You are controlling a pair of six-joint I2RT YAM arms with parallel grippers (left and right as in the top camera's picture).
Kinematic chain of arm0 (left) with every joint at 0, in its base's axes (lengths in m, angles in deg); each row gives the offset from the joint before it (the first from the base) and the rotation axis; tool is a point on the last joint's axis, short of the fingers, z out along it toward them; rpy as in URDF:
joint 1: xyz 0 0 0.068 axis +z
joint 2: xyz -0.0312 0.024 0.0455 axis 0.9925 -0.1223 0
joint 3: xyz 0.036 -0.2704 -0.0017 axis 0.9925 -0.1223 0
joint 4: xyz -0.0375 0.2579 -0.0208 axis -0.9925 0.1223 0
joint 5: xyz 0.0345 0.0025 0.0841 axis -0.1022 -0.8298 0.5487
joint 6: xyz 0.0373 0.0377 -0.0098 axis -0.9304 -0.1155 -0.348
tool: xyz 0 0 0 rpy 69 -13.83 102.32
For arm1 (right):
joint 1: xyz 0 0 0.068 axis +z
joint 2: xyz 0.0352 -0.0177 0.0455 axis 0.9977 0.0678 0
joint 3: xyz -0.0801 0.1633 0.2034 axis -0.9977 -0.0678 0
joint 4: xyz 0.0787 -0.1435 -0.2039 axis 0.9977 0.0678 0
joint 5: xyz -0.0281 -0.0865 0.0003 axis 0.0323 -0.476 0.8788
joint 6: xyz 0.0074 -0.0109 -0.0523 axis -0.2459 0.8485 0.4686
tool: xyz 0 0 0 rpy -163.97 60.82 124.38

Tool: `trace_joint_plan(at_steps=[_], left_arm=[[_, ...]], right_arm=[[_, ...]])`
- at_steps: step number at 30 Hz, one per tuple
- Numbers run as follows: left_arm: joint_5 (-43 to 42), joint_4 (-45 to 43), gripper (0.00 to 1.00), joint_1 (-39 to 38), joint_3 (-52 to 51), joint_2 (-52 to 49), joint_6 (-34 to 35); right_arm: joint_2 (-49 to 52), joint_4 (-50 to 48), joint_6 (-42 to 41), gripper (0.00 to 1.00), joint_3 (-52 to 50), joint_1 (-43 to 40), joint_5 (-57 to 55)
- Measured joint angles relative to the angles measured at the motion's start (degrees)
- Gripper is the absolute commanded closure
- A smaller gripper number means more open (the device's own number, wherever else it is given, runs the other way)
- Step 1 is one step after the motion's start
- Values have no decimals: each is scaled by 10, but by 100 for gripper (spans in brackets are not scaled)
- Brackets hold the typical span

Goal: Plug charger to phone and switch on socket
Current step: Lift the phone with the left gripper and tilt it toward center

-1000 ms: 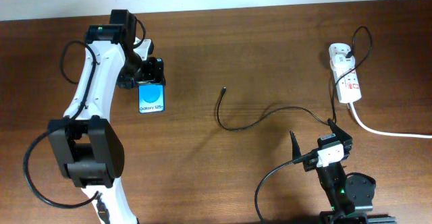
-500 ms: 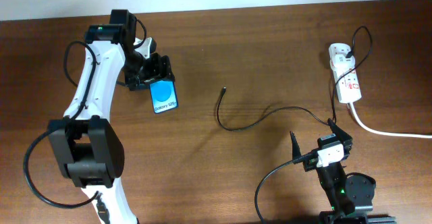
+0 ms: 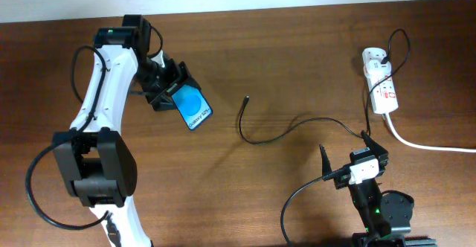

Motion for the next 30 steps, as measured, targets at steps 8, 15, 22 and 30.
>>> trace_joint_plan(at_steps=[8, 15, 22, 30], left_arm=[[-106, 2, 99, 0, 0, 0, 32], [-190, 7, 92, 0, 0, 0, 38], [-252, 20, 100, 0, 0, 0, 40], [-293, 21, 100, 0, 0, 0, 39]], right_arm=[[0, 0, 0, 1, 0, 0, 0], [0, 0, 0, 1, 0, 0, 0], [0, 0, 0, 1, 0, 0, 0], [0, 0, 0, 1, 0, 0, 0]])
